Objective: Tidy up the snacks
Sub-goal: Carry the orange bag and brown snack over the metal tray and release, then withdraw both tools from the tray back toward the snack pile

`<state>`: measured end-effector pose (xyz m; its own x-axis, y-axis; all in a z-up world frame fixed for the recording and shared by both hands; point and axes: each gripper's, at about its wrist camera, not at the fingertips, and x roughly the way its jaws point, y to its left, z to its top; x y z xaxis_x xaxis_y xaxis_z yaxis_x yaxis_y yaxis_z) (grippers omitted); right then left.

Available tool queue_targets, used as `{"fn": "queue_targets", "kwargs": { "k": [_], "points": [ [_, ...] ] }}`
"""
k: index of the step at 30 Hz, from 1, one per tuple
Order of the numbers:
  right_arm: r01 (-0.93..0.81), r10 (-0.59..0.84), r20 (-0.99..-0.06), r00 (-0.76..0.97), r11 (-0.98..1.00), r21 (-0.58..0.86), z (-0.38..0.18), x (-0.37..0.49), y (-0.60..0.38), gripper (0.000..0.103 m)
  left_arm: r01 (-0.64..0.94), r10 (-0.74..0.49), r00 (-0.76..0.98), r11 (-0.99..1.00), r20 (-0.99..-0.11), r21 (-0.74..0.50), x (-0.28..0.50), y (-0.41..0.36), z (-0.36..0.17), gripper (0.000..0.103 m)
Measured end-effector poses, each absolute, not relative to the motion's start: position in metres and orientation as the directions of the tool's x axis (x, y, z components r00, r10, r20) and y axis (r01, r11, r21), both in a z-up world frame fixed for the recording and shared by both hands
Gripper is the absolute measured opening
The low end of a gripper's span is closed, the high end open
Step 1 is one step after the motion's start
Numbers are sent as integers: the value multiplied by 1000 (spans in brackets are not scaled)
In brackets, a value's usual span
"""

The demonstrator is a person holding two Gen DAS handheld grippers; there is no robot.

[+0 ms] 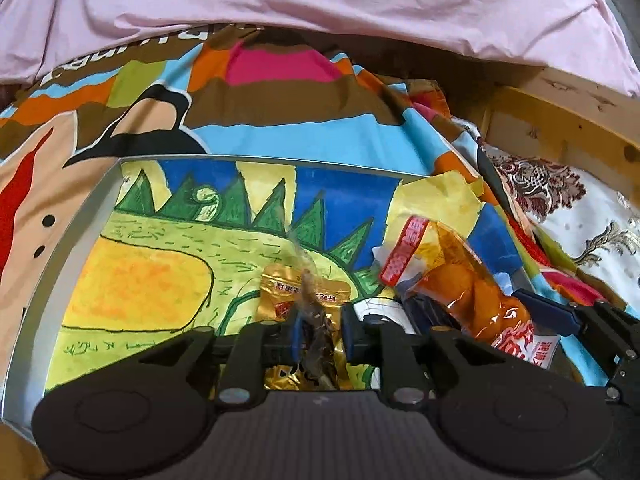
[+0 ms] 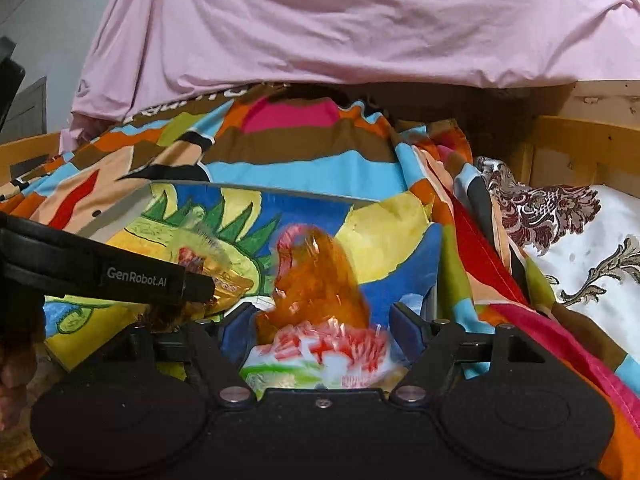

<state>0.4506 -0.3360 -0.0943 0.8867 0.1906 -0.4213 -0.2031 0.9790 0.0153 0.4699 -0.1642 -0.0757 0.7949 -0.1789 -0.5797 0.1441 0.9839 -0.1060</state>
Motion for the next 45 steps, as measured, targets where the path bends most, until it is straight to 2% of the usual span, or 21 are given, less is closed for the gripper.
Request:
{"fn": "queue_targets", "kwargs": {
  "k": [2, 11, 13, 17, 21, 27, 37, 45],
  "points": [
    [-203, 190, -414, 890, 979, 15, -91, 448, -337, 76, 131, -183, 797, 983, -576, -131, 467, -159, -73, 41],
    [-179, 189, -358, 914, 982, 62, -54, 423, -351, 87, 93, -166, 850, 981, -500, -169, 430, -139, -39, 81],
    [-177, 188, -332, 924, 982, 66, -42, 413, -354, 92, 84, -153, 866, 983, -476, -163, 419, -135, -27, 87],
    [-172, 182, -282, 942, 983, 60, -15, 387, -356, 95, 63, -133, 890, 983, -437, -170, 395, -127, -5, 98],
    [-179, 187, -225, 956, 982, 55, 10, 354, -356, 102, 39, -105, 913, 984, -394, -171, 365, -120, 14, 102],
    [-188, 191, -170, 967, 982, 31, 37, 310, -354, 102, 54, -108, 929, 986, -355, -158, 319, -113, 40, 102],
    [-153, 160, -144, 977, 986, 62, 55, 241, -362, 102, 42, -92, 949, 985, -301, -168, 250, -94, 58, 102],
    [-172, 169, -139, 976, 985, -12, 56, 194, -348, 102, 53, -94, 952, 988, -293, -144, 206, -83, 54, 102]
  ]
}}
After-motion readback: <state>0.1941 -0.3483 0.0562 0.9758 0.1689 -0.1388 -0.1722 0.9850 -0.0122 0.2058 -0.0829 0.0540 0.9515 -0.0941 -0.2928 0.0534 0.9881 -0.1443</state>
